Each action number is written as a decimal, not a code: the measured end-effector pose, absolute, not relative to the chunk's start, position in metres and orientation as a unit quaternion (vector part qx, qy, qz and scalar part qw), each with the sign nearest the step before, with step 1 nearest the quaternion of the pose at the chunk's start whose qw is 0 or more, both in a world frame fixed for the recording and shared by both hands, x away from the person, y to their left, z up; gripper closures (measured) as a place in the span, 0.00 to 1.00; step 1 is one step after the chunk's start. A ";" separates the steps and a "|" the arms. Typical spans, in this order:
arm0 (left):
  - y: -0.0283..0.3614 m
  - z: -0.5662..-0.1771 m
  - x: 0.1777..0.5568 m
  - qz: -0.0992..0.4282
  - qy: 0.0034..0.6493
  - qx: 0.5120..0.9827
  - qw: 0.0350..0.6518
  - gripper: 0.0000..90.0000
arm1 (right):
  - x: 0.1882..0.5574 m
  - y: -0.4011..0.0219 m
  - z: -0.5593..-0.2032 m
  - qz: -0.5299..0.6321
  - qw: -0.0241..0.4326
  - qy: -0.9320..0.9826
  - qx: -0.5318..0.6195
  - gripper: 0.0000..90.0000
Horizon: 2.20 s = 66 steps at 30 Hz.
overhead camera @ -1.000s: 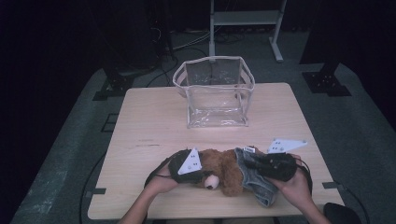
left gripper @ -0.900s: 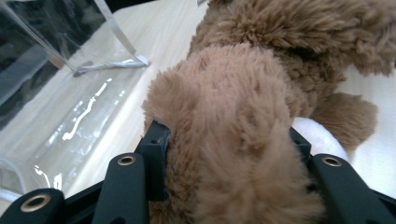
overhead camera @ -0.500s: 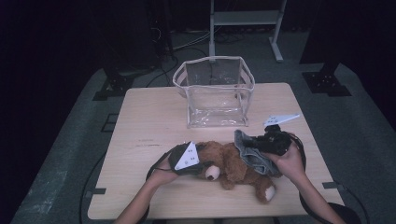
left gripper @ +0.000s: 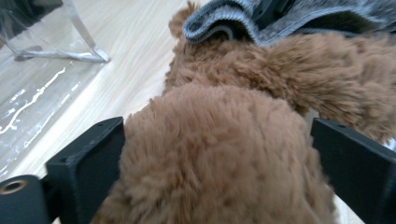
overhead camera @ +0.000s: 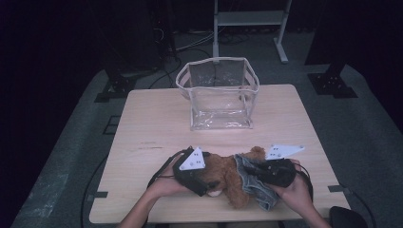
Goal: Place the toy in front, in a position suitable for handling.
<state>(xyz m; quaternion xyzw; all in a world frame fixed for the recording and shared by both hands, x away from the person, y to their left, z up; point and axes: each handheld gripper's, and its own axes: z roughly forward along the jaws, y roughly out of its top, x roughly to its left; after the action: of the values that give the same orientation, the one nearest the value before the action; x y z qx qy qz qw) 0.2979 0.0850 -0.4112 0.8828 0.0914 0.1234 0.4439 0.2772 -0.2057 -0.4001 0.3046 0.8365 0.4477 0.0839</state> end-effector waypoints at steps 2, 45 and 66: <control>0.080 -0.416 0.298 0.128 0.092 0.890 0.428 0.04 | 0.274 -0.204 -0.401 0.448 0.084 0.837 0.302 0.88; 0.109 -0.417 0.320 0.168 0.150 0.856 0.465 0.30 | 0.308 -0.210 -0.378 0.461 0.044 0.836 0.295 0.87; 0.111 -0.418 0.305 0.121 0.144 0.860 0.474 0.00 | 0.296 -0.207 -0.402 0.445 0.074 0.846 0.283 0.88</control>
<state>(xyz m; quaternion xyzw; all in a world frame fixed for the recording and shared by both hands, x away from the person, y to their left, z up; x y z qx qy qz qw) 0.3047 0.1111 -0.4179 0.8602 0.1440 0.1212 0.4739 0.2960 -0.2066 -0.4025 0.2831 0.8461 0.4454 0.0743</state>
